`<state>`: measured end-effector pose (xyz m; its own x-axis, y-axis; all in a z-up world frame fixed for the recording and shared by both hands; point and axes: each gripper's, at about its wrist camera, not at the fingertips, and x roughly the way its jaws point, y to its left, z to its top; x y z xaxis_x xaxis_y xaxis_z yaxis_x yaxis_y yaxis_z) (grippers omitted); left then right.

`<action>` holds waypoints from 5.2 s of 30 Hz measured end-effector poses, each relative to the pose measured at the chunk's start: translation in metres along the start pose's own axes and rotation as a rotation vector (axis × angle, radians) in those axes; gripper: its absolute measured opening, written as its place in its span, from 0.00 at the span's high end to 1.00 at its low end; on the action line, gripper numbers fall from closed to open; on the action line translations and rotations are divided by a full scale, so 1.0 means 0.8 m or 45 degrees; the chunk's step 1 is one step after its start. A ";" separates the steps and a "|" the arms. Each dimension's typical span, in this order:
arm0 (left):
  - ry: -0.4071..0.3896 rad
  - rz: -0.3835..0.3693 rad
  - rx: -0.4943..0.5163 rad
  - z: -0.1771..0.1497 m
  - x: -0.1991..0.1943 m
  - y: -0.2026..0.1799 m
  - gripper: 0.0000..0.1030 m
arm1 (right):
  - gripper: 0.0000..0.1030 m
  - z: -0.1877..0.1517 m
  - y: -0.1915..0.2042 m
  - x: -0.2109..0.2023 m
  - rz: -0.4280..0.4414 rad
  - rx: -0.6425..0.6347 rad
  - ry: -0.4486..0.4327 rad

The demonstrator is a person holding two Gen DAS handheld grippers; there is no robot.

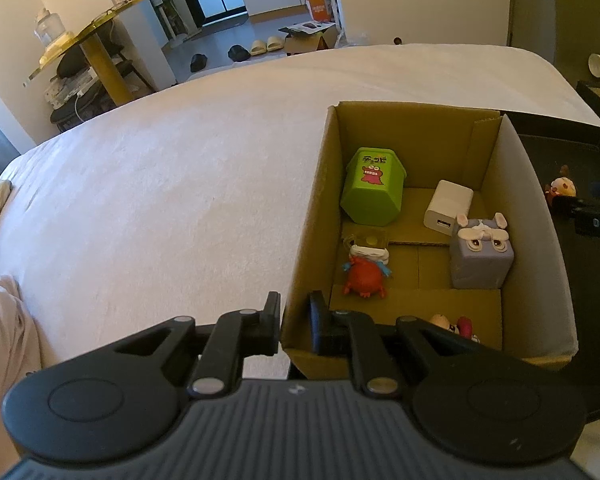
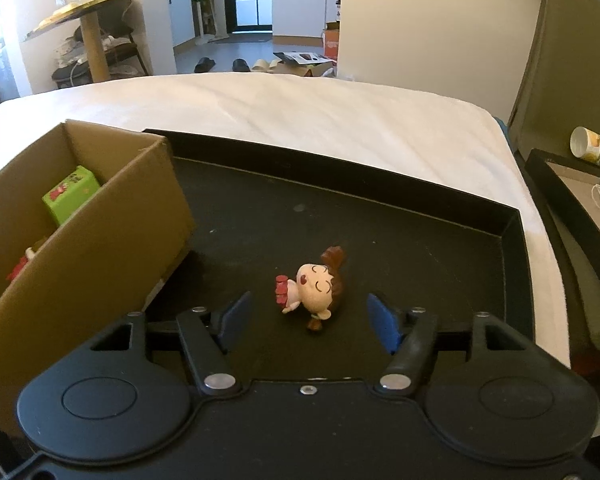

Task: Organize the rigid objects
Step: 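Close the right gripper on the doll figure's body, then lift the doll figure with the right gripper and carry it over the box, then lower the doll figure into the box and open the right gripper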

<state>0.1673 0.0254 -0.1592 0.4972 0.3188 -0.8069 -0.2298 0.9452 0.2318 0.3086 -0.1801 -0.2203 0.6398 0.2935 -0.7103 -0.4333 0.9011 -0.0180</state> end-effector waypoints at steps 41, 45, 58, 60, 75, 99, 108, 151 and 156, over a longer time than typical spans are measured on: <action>-0.017 -0.075 -0.061 -0.002 0.000 0.014 0.89 | 0.59 0.003 0.006 -0.022 -0.027 0.047 -0.002; -0.023 -0.095 -0.074 -0.003 -0.001 0.017 0.89 | 0.59 0.005 0.008 -0.042 -0.023 0.090 -0.006; -0.057 -0.151 -0.123 -0.006 -0.008 0.030 0.91 | 0.59 0.022 0.020 -0.096 -0.014 0.153 -0.059; -0.063 -0.157 -0.131 -0.007 -0.010 0.032 0.91 | 0.59 0.026 0.024 -0.101 -0.012 0.149 -0.065; -0.069 -0.215 -0.185 -0.008 -0.008 0.042 0.91 | 0.59 0.060 0.061 -0.120 0.051 0.122 -0.104; -0.075 -0.285 -0.244 -0.011 -0.004 0.056 0.91 | 0.58 0.064 0.142 -0.105 0.187 -0.065 -0.023; -0.075 -0.300 -0.253 -0.012 -0.003 0.059 0.91 | 0.58 0.057 0.171 -0.087 0.215 -0.150 0.051; -0.019 -0.311 -0.244 -0.002 -0.012 0.062 0.91 | 0.42 0.041 0.120 -0.145 0.169 0.043 0.038; -0.013 -0.321 -0.255 -0.002 -0.022 0.065 0.91 | 0.30 0.032 0.102 -0.156 0.150 0.126 0.046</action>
<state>0.1456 0.0687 -0.1340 0.5678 0.0783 -0.8194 -0.2579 0.9623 -0.0868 0.2099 -0.1346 -0.1152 0.5640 0.3891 -0.7284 -0.4383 0.8886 0.1352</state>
